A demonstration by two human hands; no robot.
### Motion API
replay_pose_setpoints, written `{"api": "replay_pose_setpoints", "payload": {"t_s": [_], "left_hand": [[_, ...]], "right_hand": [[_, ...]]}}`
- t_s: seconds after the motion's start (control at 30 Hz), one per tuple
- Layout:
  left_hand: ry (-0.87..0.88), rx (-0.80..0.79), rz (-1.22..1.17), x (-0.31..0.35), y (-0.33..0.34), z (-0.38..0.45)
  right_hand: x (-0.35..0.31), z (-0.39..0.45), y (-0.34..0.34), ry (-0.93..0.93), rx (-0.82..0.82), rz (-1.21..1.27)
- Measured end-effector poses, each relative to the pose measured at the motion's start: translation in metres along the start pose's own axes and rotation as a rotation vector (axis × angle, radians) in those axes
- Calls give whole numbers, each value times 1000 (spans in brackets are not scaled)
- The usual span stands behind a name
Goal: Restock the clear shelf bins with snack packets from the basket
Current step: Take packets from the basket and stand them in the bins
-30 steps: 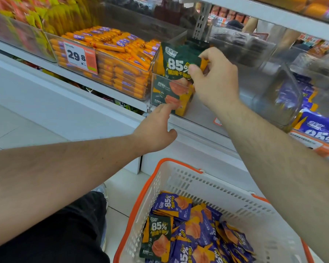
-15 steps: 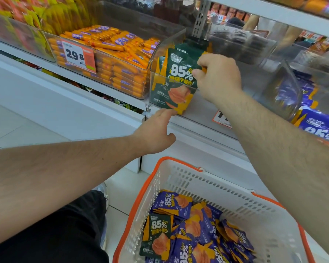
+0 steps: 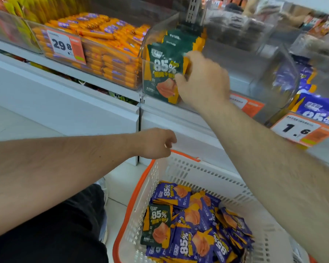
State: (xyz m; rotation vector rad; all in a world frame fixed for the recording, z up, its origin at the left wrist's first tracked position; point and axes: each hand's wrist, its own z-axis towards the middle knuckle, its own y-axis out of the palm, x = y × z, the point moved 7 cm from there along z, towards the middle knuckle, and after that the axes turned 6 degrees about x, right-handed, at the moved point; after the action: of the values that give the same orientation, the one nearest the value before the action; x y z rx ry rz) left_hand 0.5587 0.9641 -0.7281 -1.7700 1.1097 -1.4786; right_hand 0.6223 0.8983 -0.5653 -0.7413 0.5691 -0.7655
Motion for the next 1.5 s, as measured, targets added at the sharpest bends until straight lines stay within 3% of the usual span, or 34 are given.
{"api": "replay_pose_setpoints", "payload": {"t_s": [0.07,0.13,0.17,0.27,0.33,0.43,0.53,0.7,0.9,1.07,1.27,1.4,1.5], "left_hand": [[1,-236,138,-2,24,-10],[-14,-390,223,-8,40,-18],[-25,-429,239,-11,44,-20],[-47,-441,258,-16,49,-21],[-47,-434,273,-16,51,-19],[-33,-443,277,-12,56,-14],[-33,-441,261,-9,57,-13],[-65,-436,258,-11,56,-13],[-72,-406,253,-10,50,-12],[-86,-394,246,-17,47,-14],[-146,-269,213,-19,36,-11],[-348,-161,-129,-38,13,-11],[-312,-86,-437,-35,3,-9]], "right_hand": [[5,-43,-8,-85,245,115],[24,-98,11,-17,250,257],[38,-127,35,109,103,306],[77,-236,131,644,-655,370],[84,-308,161,955,-1041,398],[86,-369,169,1174,-1248,422],[84,-386,181,1214,-1242,502],[79,-391,189,1499,-1120,741],[58,-392,184,1534,-1116,848],[76,-349,177,1233,-1016,592],[87,-262,130,1205,-733,875],[82,-213,98,1189,-530,1094],[77,-188,79,1136,-456,1147]]}}
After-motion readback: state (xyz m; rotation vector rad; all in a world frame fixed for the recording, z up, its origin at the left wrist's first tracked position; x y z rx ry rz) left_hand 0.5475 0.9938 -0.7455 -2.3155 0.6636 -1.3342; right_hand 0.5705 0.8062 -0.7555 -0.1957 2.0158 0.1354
